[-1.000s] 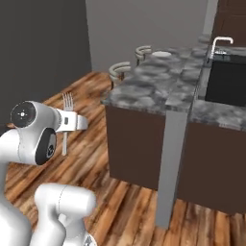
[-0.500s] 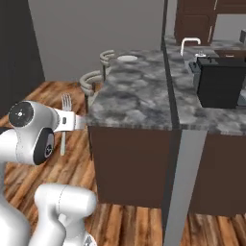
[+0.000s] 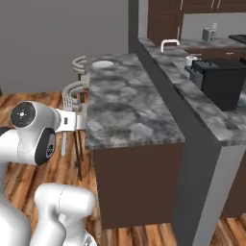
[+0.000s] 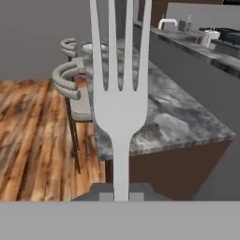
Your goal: Take the fork and place it on the left side of the plate. Then take the spoon and place it on the right side of the plate. Make sure they're directly next to the plate.
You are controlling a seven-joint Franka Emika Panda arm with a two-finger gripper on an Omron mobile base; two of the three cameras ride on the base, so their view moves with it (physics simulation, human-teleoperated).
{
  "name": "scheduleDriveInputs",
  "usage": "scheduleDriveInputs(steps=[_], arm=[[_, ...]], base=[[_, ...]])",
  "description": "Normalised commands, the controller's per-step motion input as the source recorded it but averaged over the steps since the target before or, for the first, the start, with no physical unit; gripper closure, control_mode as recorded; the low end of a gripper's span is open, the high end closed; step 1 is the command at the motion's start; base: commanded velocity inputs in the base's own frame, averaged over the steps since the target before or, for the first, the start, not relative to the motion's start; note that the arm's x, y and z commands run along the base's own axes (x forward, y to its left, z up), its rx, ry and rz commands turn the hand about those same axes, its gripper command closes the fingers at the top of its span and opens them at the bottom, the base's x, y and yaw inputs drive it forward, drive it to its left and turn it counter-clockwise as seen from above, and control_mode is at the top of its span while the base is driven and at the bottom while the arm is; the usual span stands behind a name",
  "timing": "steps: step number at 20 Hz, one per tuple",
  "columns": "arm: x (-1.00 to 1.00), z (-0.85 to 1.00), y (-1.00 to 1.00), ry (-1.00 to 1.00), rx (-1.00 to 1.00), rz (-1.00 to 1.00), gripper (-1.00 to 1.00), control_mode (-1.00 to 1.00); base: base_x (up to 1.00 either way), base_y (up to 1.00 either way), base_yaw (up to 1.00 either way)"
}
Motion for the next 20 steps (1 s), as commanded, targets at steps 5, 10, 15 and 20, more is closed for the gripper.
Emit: scheduleDriveInputs(steps=[5, 10, 15, 20], arm=[[0.0, 0.0, 0.0, 0.0, 0.0, 0.0, 1.0, 1.0], [0.0, 0.0, 0.0, 0.0, 0.0, 0.0, 1.0, 1.0], [0.0, 0.0, 0.0, 0.0, 0.0, 0.0, 1.0, 1.0], [0.0, 0.0, 0.0, 0.0, 0.0, 0.0, 1.0, 1.0]], base=[[0.43, 1.0, -0.35], [0.36, 1.0, -0.33], [0.34, 1.0, -0.32], [0.33, 1.0, -0.31]])
